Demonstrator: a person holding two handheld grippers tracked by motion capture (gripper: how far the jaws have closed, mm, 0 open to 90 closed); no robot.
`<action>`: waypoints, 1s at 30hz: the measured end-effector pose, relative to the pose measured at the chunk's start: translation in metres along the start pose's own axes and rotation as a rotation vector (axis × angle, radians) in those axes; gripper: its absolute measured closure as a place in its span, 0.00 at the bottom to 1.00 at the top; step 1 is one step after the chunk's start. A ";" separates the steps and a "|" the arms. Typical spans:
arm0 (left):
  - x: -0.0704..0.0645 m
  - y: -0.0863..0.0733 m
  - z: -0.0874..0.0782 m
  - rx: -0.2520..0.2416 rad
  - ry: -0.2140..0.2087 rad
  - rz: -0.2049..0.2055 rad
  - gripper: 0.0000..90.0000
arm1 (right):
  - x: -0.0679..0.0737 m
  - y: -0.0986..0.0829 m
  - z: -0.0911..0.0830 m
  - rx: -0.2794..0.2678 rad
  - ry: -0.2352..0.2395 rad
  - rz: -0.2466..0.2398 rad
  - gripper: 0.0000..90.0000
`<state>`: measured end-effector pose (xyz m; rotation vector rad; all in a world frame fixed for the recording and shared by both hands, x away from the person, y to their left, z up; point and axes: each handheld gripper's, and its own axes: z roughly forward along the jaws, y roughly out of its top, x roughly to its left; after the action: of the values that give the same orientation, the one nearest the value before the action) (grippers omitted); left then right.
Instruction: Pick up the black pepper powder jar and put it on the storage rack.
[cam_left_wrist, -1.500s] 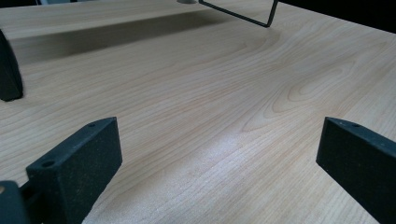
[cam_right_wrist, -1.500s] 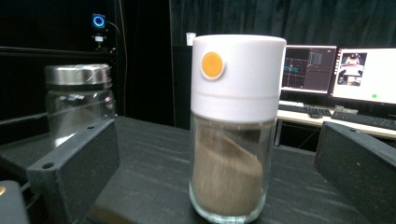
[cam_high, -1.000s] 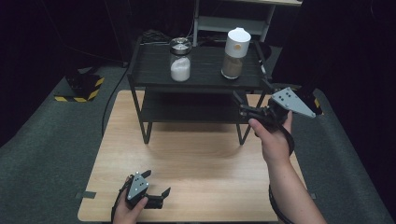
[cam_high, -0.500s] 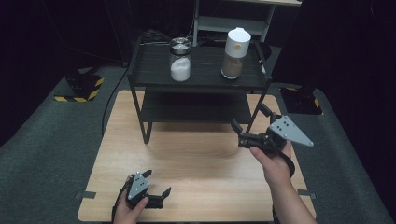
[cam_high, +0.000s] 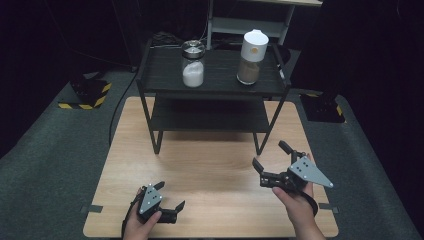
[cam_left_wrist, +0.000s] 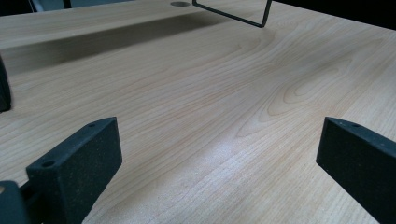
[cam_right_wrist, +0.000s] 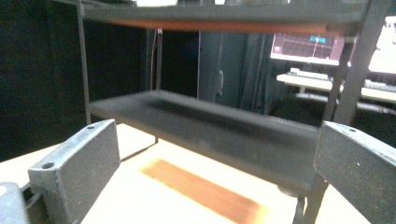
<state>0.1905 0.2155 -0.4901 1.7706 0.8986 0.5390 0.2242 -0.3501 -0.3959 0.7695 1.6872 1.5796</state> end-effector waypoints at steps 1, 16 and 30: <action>0.000 0.000 0.000 -0.001 -0.001 -0.002 0.00 | 0.000 -0.004 -0.002 0.010 -0.003 0.000 0.00; -0.001 0.000 0.001 0.002 0.003 -0.002 0.00 | 0.000 -0.061 -0.024 0.206 -0.037 0.032 0.00; -0.004 0.004 0.004 0.017 -0.001 0.020 0.00 | 0.002 -0.076 -0.032 0.369 -0.032 -0.018 0.00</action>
<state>0.1921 0.2097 -0.4877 1.7966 0.8881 0.5451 0.1995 -0.3733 -0.4713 0.9510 1.9831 1.2496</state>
